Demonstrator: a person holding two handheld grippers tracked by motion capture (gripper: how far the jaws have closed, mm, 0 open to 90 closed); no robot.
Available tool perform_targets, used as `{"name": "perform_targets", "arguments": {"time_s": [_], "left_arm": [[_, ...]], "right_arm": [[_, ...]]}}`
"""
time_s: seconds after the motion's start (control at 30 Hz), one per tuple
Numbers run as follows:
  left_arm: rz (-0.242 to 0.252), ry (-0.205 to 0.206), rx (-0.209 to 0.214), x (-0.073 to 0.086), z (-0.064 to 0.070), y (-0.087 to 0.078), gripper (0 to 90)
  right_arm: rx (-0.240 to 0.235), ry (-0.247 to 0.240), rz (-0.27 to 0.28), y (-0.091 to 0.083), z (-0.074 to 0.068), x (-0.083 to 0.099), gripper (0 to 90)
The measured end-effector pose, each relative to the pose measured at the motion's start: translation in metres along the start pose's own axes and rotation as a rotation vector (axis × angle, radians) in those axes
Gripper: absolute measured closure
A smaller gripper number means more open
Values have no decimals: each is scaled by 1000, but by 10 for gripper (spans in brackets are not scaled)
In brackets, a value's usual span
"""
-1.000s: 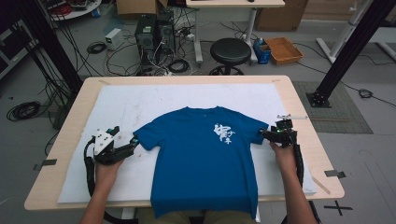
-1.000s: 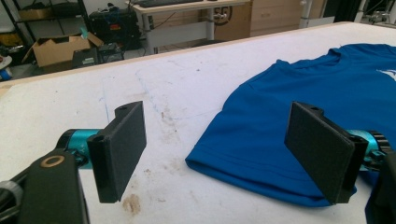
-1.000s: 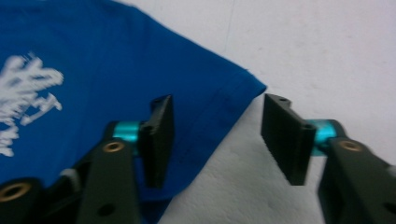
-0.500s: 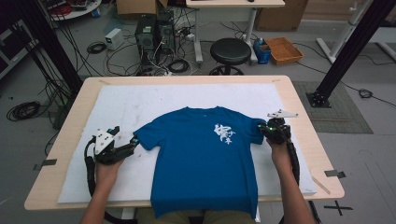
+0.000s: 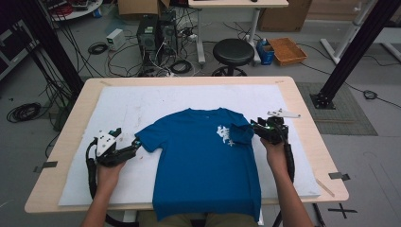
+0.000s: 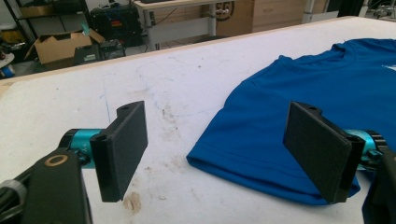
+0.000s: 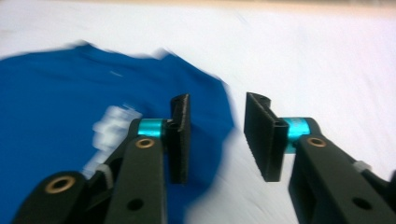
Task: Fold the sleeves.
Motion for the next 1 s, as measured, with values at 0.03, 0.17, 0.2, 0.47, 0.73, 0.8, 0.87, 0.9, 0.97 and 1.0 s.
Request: {"name": "perform_targets", "arguments": {"time_s": [0.03, 0.17, 0.2, 0.47, 0.73, 0.8, 0.87, 0.9, 0.97, 1.0], "left_arm": [[0, -1, 0, 0, 0, 0, 221], [2, 2, -1, 0, 0, 1, 220], [0, 4, -1, 0, 0, 1, 220], [-1, 9, 1, 0, 0, 0, 222], [-7, 9, -3, 0, 1, 1, 224], [-10, 14, -4, -1, 1, 1, 225], [-8, 14, -5, 0, 1, 1, 225], [-7, 15, -2, 0, 2, 1, 225], [-7, 18, -2, -1, 2, 1, 225], [-9, 17, -1, 0, 2, 1, 225]], "right_arm": [[12, 16, -24, 3, 5, 3, 613], [15, 20, -85, 12, 11, 9, 626], [6, 12, -101, 15, 10, 10, 657], [-408, -266, -213, 29, -35, 7, 669], [-153, -114, -86, 22, -17, 2, 683], [-144, -166, -119, 31, -27, 2, 663], [-82, -201, -154, 40, -36, 0, 678], [-48, -209, -164, 44, -38, -1, 757], [-66, -204, -187, 51, -41, -1, 840], [-90, -220, -199, 53, -43, -1, 869]]}}
Point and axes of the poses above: each handheld gripper's, and its own axes: y roughly forward along the jaws, x roughly out of its underside, z roughly to its right, the point moved 1 cm from there along y, roughly forward along the jaws, and after that the axes turned 11 degrees about -z, right-handed, at the moved point
